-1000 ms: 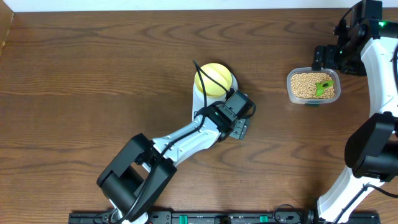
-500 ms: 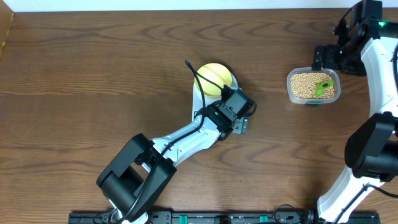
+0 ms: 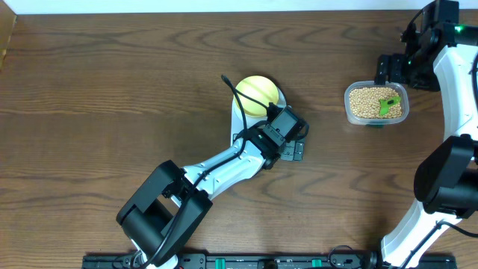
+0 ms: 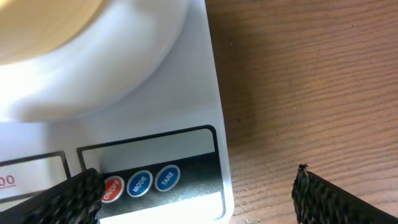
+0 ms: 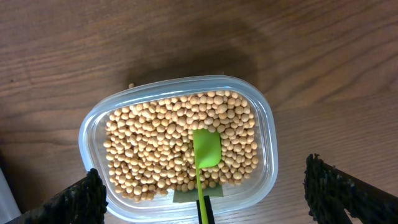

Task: Scoop item into bowl and weigh 50g on scale

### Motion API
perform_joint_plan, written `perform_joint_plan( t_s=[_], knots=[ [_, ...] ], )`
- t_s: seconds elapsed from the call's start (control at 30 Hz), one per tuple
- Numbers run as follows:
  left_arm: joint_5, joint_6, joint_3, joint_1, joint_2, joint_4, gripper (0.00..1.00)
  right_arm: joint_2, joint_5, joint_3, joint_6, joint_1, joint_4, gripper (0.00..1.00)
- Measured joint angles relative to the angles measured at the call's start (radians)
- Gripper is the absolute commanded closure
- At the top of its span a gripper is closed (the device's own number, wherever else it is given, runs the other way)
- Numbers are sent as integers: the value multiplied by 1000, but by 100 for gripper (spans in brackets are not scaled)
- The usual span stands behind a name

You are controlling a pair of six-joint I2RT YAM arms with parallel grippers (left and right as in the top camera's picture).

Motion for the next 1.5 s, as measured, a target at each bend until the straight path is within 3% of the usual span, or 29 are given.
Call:
perform_joint_plan(
  t_s=[0.37, 1.5],
  knots=[
    [8, -63, 0, 0, 0, -8, 2, 0, 0, 0, 0, 0, 0, 1],
    [58, -97, 25, 24, 22, -7, 2, 0, 0, 0, 0, 0, 0, 1]
  ],
)
